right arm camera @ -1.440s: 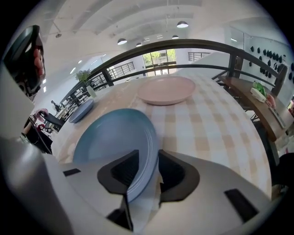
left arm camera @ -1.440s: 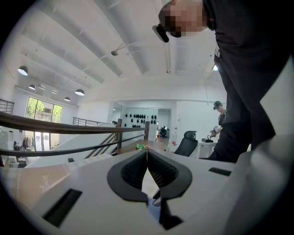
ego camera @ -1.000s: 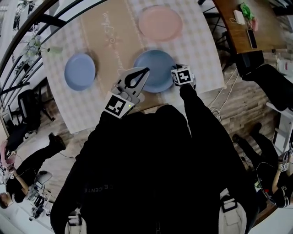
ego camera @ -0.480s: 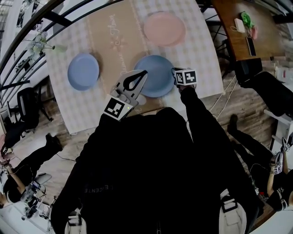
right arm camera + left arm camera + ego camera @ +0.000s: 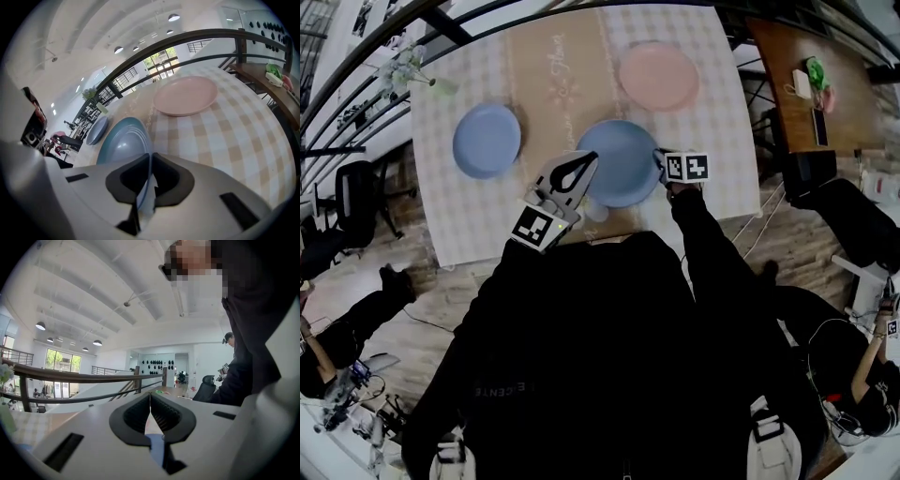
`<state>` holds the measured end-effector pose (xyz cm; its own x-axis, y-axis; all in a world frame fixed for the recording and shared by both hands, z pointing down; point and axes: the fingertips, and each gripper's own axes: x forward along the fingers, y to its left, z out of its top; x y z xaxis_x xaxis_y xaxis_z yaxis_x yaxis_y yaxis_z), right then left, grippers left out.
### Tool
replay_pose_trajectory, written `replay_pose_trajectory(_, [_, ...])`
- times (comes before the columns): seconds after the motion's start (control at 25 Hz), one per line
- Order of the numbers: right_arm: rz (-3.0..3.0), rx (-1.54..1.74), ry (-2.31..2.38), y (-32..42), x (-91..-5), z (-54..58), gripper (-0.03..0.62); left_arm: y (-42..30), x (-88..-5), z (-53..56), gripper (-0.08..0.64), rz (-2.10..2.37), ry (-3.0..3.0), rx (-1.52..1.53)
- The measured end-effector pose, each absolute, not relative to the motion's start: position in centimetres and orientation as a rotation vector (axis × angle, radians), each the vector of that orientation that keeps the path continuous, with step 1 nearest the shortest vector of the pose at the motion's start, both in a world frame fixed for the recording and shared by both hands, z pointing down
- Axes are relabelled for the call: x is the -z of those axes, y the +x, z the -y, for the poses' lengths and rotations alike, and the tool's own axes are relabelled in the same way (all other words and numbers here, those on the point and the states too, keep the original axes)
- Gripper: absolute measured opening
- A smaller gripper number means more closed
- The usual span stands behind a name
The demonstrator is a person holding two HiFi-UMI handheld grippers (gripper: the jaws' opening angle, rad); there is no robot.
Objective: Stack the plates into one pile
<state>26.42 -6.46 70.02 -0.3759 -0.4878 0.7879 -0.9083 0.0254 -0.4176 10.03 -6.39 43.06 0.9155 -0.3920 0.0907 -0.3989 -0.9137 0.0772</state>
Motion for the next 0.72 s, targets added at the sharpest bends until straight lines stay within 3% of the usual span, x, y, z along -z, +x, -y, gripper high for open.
replay_pose_trajectory(0.72, [2.003, -1.410, 1.359, 18.1, -65.5, 14.5, 0.031, -0.3, -42.6, 9.7, 0.021, 0.927, 2.907, -0.035])
